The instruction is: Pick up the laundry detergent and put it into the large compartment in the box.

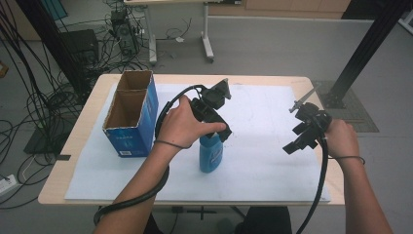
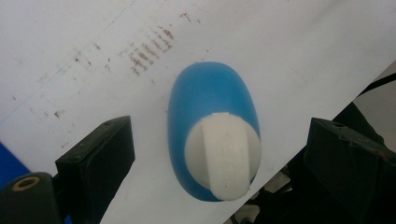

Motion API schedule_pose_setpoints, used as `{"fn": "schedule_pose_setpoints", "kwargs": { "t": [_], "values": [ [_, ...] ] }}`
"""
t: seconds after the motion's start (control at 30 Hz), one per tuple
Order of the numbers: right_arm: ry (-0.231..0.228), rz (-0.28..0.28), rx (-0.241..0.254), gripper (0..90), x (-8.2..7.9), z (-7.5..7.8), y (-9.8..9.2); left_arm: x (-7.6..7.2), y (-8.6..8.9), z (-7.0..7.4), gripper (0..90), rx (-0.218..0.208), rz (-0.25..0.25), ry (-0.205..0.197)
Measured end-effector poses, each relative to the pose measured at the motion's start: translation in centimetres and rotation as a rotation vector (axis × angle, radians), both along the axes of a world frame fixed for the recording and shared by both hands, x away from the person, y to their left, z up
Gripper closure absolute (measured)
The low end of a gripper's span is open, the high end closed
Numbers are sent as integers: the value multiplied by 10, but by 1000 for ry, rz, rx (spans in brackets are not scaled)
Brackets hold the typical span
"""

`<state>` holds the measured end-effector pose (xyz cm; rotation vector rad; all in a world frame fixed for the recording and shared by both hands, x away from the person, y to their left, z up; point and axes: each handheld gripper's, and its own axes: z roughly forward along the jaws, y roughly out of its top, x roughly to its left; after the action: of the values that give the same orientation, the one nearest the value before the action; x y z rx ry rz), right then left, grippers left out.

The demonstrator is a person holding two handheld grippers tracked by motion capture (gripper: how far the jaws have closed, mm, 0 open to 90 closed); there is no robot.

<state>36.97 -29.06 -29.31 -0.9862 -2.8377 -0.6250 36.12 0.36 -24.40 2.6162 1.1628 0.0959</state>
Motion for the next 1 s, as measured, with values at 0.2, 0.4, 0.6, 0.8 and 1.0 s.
{"fn": "schedule_pose_setpoints", "kwargs": {
  "t": [0.2,0.4,0.6,0.8,1.0],
  "values": [
    [-1,1,1,33,0,0,1,1,-1,-6,90,6,-1,5],
    [0,7,-1,33,0,-1,1,2,-3,-10,91,11,3,5],
    [4,5,-6,33,1,-4,1,2,-4,-15,91,9,1,11],
    [3,4,-5,33,0,-5,1,3,-5,-19,91,15,0,14],
    [3,1,-4,33,0,-5,0,3,-7,-21,91,11,3,15]
  ]
}}
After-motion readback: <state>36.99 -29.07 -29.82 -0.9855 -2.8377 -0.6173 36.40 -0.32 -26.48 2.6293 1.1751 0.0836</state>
